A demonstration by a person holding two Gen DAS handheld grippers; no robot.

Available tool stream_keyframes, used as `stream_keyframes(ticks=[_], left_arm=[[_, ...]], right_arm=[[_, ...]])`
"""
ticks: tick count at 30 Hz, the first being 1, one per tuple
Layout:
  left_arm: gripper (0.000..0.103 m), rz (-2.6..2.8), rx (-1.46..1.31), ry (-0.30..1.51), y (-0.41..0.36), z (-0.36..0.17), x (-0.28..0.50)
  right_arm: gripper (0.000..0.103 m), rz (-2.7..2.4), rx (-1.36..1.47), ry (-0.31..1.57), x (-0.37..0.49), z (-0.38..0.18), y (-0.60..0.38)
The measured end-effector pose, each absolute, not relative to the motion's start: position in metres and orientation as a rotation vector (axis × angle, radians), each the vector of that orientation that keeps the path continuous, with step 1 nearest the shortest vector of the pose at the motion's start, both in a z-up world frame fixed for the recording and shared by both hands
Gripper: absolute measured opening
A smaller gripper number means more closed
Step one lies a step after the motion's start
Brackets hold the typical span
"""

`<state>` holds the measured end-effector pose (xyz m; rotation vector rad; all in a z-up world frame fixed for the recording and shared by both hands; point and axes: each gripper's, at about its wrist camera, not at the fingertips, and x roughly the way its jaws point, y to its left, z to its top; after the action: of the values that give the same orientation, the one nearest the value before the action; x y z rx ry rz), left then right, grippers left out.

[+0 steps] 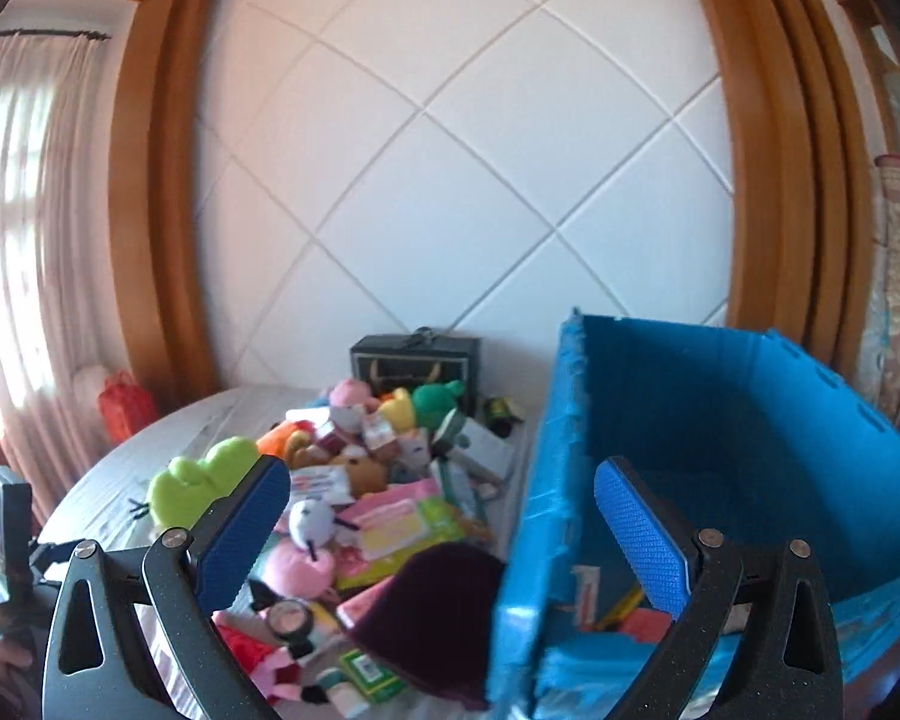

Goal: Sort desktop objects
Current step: 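Move both tools back toward the pile on the table, then grasp the pink pig plush with the left tool while the right tool grasps the tape roll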

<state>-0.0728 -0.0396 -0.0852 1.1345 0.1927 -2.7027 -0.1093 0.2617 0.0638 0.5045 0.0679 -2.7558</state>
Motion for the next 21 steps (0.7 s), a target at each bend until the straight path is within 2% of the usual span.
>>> stream_keyframes(ticks=[9, 13, 16, 21], left_arm=[[0.089, -2.619, 1.464, 0.237, -0.076, -0.169, -0.067], [0.089, -2.568, 1.623, 0.303, -0.071, -0.21, -0.077], [0.089, -2.511, 1.663, 0.285, -0.066, -0.232, -0.086], [0.089, -2.452, 1.641, 0.263, -0.066, -0.244, -0.101]], right_arm=[[0.103, -2.594, 0.938, 0.118, -0.127, -0.046, 0.171], [0.103, -2.552, 1.129, 0.255, -0.137, -0.098, 0.159], [0.103, -2.475, 1.217, 0.356, -0.146, -0.13, 0.149], [0.103, -2.392, 1.252, 0.38, -0.162, -0.153, 0.14]])
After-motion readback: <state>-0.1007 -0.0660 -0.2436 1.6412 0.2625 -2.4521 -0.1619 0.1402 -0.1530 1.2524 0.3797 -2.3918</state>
